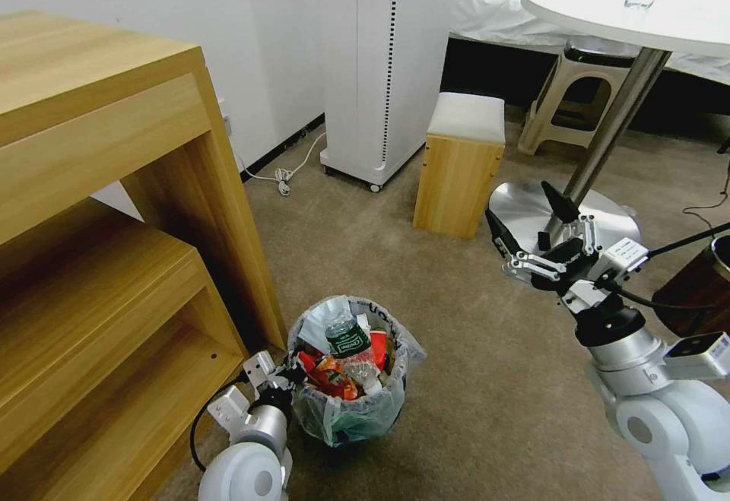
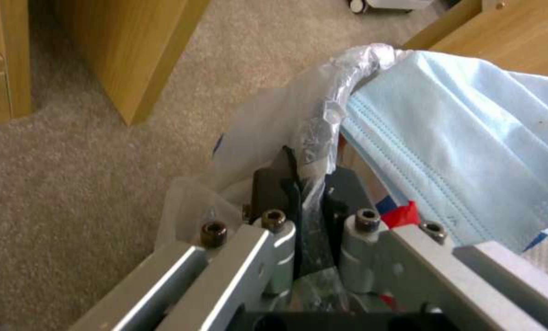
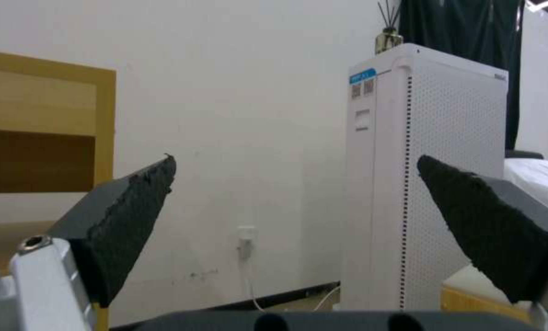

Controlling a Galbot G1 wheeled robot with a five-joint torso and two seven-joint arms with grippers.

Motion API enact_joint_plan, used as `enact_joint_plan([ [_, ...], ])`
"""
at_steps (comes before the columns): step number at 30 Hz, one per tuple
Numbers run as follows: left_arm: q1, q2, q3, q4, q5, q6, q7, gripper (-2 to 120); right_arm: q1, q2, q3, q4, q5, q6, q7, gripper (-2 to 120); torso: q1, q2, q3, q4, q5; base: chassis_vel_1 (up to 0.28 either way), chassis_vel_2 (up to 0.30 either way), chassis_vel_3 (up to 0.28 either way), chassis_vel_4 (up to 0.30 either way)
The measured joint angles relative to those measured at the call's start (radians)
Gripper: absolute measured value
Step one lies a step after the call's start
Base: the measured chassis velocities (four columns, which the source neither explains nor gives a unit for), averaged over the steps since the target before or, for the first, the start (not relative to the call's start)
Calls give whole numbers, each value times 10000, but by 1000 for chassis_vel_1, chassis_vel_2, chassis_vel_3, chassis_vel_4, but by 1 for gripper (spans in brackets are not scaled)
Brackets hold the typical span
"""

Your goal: Pick up the trash bin and place the garbage on the floor into it.

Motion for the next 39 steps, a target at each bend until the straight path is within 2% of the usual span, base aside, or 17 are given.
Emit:
enact_joint_plan([
  [6, 84, 5, 39, 38, 46, -82, 25, 3, -61, 47, 31, 24, -96, 4, -94, 100, 0, 0, 0, 0, 0, 0, 0, 0, 0],
  [10, 127, 18, 59, -31, 41, -92, 21, 10, -91, 150, 23, 36, -180, 10, -138, 100, 0, 0, 0, 0, 0, 0, 0, 0, 0],
  [13, 176, 24, 63, -114, 45, -95, -60, 27, -131, 238, 6, 46, -247, 15, -174, 100, 0, 0, 0, 0, 0, 0, 0, 0, 0],
  [15, 192, 25, 65, -147, 47, -95, -85, 30, -142, 260, -1, 50, -257, 15, -177, 100, 0, 0, 0, 0, 0, 0, 0, 0, 0],
  [17, 283, 72, 72, -411, 79, -61, -224, 45, -167, 353, -22, 71, -316, 16, -167, 100, 0, 0, 0, 0, 1, 0, 0, 0, 0],
  [18, 283, 72, 72, -411, 79, -61, -224, 45, -167, 353, -22, 71, -316, 16, -167, 100, 0, 0, 0, 0, 1, 0, 0, 0, 0],
  [21, 383, 163, 70, -815, 103, 58, -445, 56, -168, 377, 23, 99, -346, 5, 95, 100, 0, 0, -1, 1, 0, 0, 0, 0, 0],
  [22, 476, 256, 57, -1198, 100, 182, -682, 63, -194, 374, 81, 121, -348, 5, 404, 100, 0, -1, 0, 0, 0, 0, 0, 0, 0],
  [23, 476, 256, 57, -1198, 100, 182, -682, 63, -194, 374, 81, 121, -348, 5, 404, 100, 0, -1, 0, 0, 0, 0, 0, 0, 0],
  [26, 817, 486, 26, -2201, 148, 355, -1142, 74, -276, 396, 293, 108, -369, 30, 829, 100, -1, -2, -1, 0, 0, 0, 0, 0, 0],
  [27, 817, 486, 26, -2201, 148, 355, -1142, 74, -276, 396, 293, 108, -369, 30, 829, 100, -1, -2, -1, 0, 0, 0, 0, 0, 0],
  [31, 1223, 734, 39, -3104, 489, 394, -1259, 89, -400, 623, 481, 55, -691, 33, 1212, 100, -1, -2, -1, 0, 1, 0, 0, 0, 0],
  [33, 1618, 1096, 213, -3954, 1179, 366, -1071, 99, -706, 1208, 488, 77, -1094, 44, 1816, 100, 0, -2, -1, 1, 2, 0, 0, 0, 0],
  [35, 1765, 1299, 314, -4127, 1589, 242, -795, 99, -928, 1430, 384, 81, -1320, 116, 2103, 100, -1, -2, -1, 0, 0, 0, 0, 0, 0],
  [37, 1930, 2076, 353, -4160, 3326, -552, 596, 100, -1856, 1754, -167, -30, -2100, 614, 3244, 100, -1, -1, -2, 2, -1, 0, 0, 0, 0],
  [38, 1830, 2357, 197, -4100, 3874, -854, 1067, 100, -2083, 1788, -242, -95, -2336, 712, 3660, 100, 0, -2, -1, -5, -2, 0, 0, 0, 0],
  [39, 1830, 2357, 197, -4100, 3874, -854, 1067, 100, -2083, 1788, -242, -95, -2336, 712, 3660, 100, 0, -2, -1, -5, -2, 0, 0, 0, 0],
])
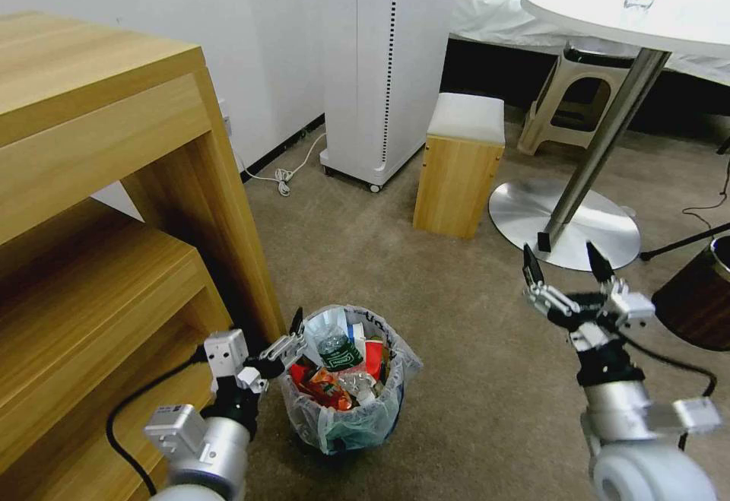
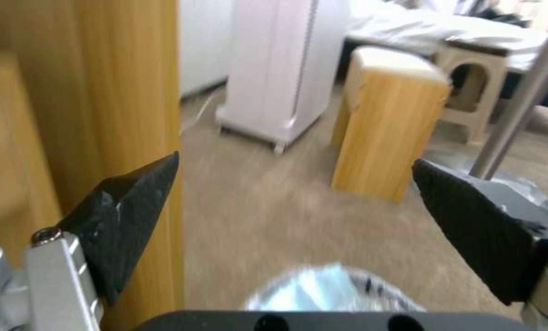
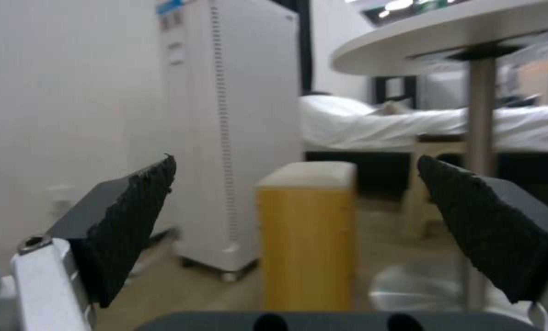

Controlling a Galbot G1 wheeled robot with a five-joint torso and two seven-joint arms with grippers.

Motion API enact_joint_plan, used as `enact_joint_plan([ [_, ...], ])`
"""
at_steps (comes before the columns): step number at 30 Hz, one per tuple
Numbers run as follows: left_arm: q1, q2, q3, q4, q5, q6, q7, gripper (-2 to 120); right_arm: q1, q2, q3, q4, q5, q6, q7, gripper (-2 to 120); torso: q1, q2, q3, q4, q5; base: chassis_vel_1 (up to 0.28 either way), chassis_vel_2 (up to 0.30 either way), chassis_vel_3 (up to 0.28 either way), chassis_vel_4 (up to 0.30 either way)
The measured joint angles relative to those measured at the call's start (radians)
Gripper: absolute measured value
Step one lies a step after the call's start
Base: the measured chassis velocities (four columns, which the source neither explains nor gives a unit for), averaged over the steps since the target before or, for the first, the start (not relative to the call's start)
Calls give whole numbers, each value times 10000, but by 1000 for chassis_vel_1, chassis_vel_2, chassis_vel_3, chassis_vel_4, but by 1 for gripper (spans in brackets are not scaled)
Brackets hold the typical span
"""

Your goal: Pick up the trash bin and place the garbage on the floor into it.

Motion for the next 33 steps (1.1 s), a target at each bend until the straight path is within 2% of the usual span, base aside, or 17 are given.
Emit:
enact_joint_plan([
  [1, -118, 305, -163, 23, 521, -340, 549, 100, -144, 46, 28, -120, -420, 222, 491, 100, 0, 0, 0, 4, 1, 0, 0, 0, 0],
  [2, -163, 446, -275, 20, 683, -517, 892, 100, -232, 70, 125, -182, -647, 359, 656, 100, 0, 0, 1, 5, 0, 0, 0, 0, 0],
  [3, -200, 582, -514, 16, 861, -842, 1503, 100, -402, 106, 257, -216, -825, 547, 758, 100, 0, 0, 1, 5, 0, 0, 0, 0, 0],
  [4, -200, 582, -514, 16, 861, -842, 1503, 100, -402, 106, 257, -216, -825, 547, 758, 100, 0, 0, 1, 5, 0, 0, 0, 0, 0],
  [6, -195, 683, -992, 23, 1078, -1298, 2326, 100, -684, 219, 304, -280, -1100, 897, 815, 100, 0, 0, 0, 4, 1, 0, 0, 0, 0],
  [8, -109, 741, -1254, 4, 1224, -1455, 2662, 100, -776, 269, 273, -353, -1386, 1083, 755, 100, 0, 0, 0, 5, 2, 0, 0, 0, 0],
  [33, -92, 716, -1293, 16, 1196, -1450, 2644, 100, -764, 261, 244, -377, -1433, 1098, 623, 100, 0, 1, 0, 5, 3, 0, 0, 0, 0],
])
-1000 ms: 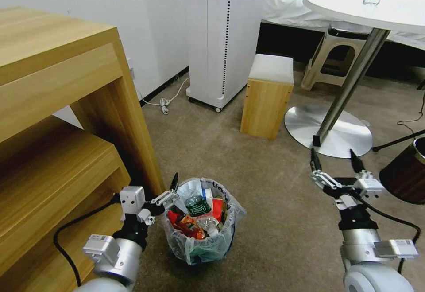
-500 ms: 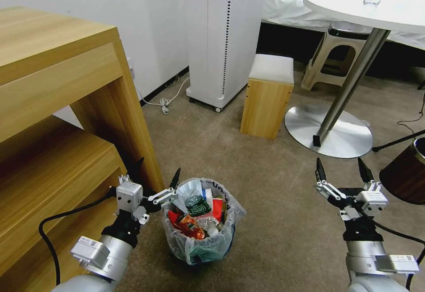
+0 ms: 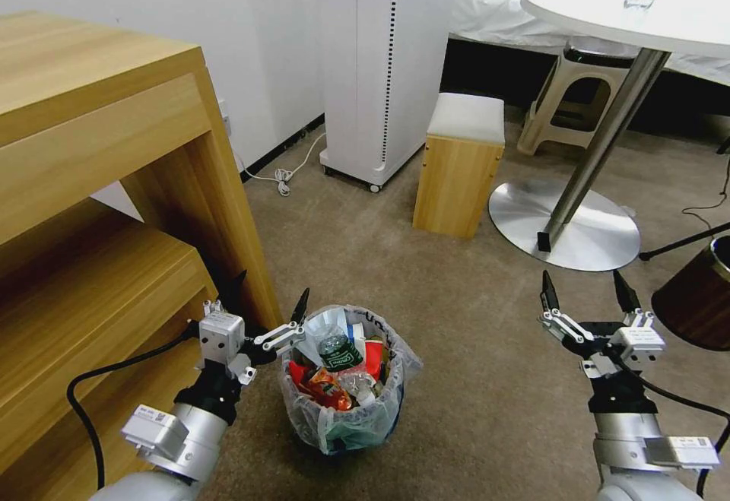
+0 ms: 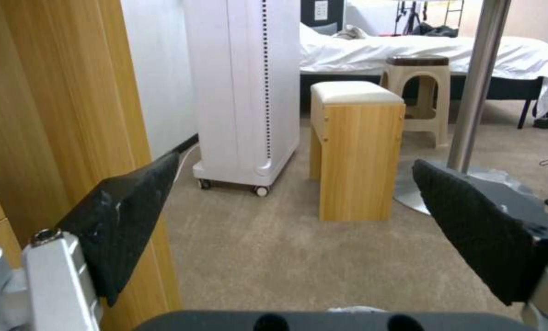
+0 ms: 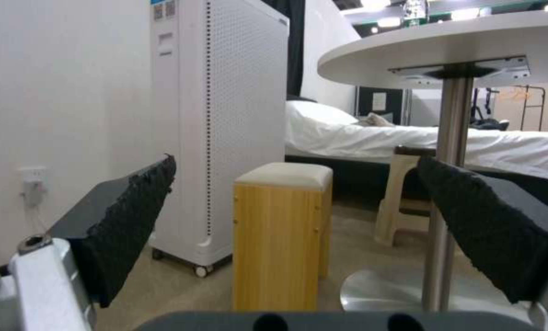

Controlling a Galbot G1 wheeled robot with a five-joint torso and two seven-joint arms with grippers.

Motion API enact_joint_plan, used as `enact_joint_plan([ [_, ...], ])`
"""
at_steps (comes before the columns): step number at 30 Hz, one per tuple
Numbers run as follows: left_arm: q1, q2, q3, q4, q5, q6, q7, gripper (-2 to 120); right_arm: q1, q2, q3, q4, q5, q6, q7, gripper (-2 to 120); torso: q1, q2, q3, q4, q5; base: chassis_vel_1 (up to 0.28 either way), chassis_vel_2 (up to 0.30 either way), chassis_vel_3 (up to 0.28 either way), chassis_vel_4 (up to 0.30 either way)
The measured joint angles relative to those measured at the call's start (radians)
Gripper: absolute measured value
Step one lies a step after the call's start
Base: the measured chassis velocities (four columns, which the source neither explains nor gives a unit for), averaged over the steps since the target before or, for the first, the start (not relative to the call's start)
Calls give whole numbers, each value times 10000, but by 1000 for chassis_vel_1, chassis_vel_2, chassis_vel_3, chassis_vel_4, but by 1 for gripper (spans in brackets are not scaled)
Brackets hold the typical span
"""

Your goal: Pick up the trash bin and place the garbage on the floor into it.

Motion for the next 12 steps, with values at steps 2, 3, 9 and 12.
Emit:
enact_joint_plan([
  [2, 0, -1, 0, 1, -3, 3, -4, 100, 1, -1, 0, 0, 2, -2, -2, 100, 0, 0, 0, 0, 0, 0, 0, 0, 0],
  [3, 0, -2, 0, 3, -4, 5, -6, 100, 1, -2, 0, 0, 4, -3, -2, 100, 0, 0, 0, 0, 0, 0, 0, 0, 0],
  [9, 0, -6, 3, 8, -11, 14, -17, 100, 6, -6, 0, 1, 12, -9, -7, 100, 0, 0, 0, 0, 0, 0, 0, 0, 0],
  [12, 0, -8, 3, 11, -14, 19, -21, 100, 8, -6, 0, 2, 15, -11, -9, 100, 0, 0, 0, 0, 0, 0, 0, 0, 0],
])
